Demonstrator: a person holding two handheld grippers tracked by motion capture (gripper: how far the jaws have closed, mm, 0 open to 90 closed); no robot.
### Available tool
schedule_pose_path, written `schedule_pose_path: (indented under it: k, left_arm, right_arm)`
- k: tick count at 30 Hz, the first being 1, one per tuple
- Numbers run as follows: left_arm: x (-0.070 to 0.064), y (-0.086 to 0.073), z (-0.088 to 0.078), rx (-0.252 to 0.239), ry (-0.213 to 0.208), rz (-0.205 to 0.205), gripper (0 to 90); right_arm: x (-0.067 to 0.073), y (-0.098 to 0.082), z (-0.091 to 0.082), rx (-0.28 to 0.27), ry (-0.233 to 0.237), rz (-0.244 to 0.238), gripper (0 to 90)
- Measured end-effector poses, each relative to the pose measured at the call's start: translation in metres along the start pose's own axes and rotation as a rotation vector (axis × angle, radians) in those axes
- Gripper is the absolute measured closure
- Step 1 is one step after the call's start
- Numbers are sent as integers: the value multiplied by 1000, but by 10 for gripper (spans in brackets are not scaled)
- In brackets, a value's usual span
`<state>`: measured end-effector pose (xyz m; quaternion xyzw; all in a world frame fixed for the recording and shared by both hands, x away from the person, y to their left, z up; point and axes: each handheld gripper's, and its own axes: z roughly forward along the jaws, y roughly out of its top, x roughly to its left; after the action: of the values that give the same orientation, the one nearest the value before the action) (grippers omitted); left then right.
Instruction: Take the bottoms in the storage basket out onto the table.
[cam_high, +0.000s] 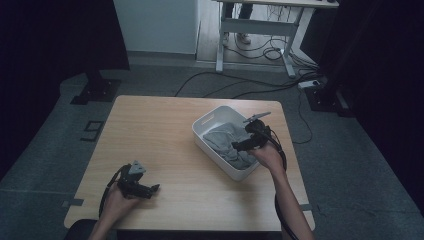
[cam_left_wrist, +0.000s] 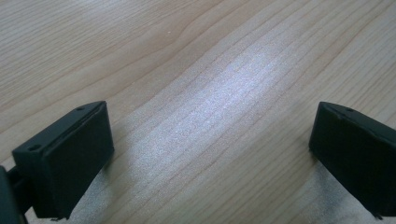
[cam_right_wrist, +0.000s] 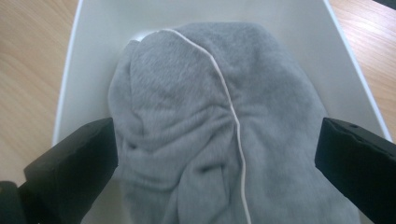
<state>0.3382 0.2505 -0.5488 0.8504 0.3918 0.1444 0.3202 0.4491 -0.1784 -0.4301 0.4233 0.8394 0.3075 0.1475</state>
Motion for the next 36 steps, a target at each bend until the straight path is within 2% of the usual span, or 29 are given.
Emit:
schedule_pose_path:
  k: [7,10,11,12,21,29,33,36]
  left_arm:
    - [0,0,0,0,-3,3,0]
    - [0,0,0,1,-3,4,0]
    - [0,0,0,1,-3,4,0]
    - [0,0,0,1,-4,4,0]
    - [0,0,0,1,-5,5,0]
    - [0,0,0,1,-7,8,0]
    - [0,0,0,1,-7,8,0]
    - [0,0,0,1,-7,8,0]
  right_arm:
    - [3,17,28,30,23,-18,0]
    - [4,21,43,64,28,-27,0]
    - [4,21,43,64,28,-27,0]
    - [5,22,50,81,26,-37,0]
    - [11,21,84,164,45,-54,0]
    - [10,17,95,186,80,-24,0]
    - [11,15,100,187,73,-18,0]
    - [13,13,105,201,60,-36,0]
